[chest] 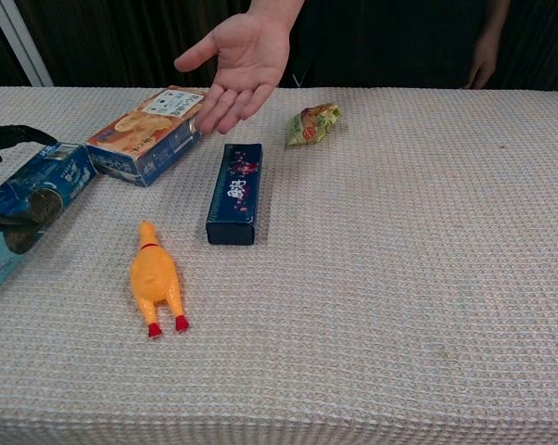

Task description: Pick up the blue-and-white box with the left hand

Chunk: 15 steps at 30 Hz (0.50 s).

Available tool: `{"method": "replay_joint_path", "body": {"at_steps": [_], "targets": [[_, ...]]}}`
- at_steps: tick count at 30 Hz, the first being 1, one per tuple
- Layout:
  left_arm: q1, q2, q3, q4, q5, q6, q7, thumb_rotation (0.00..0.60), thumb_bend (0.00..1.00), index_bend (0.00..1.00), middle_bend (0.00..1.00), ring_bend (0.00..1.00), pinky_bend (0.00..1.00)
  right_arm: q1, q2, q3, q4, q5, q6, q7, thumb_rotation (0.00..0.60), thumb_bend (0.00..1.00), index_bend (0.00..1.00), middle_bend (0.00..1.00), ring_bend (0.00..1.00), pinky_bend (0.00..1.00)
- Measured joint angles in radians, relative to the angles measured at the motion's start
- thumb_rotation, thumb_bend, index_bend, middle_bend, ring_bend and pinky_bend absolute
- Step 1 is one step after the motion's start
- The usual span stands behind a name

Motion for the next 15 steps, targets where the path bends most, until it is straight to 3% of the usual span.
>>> {"method": "replay_joint_path", "body": {"at_steps": [11, 15], "targets": [[-0.001, -0.006, 0.0, -0.014, -0.009, 0.009, 0.032, 0.284, 0.0, 0.06, 0.04, 0.04, 0.19, 0.0, -0.004, 0.004, 0.009, 0.002, 0.001, 0.01, 0.6, 0.08, 0.0, 0.0, 0.0, 0.0], [0.0, -0.03, -0.006, -0.016, -0.031, 0.027, 0.077, 0.221, 0.0, 0.06, 0.04, 0.04, 0.19, 0.001, -0.01, 0.011, 0.02, 0.004, 0.007, 0.022, 0.6, 0.08, 0.0, 0.0, 0.0, 0.0]]}}
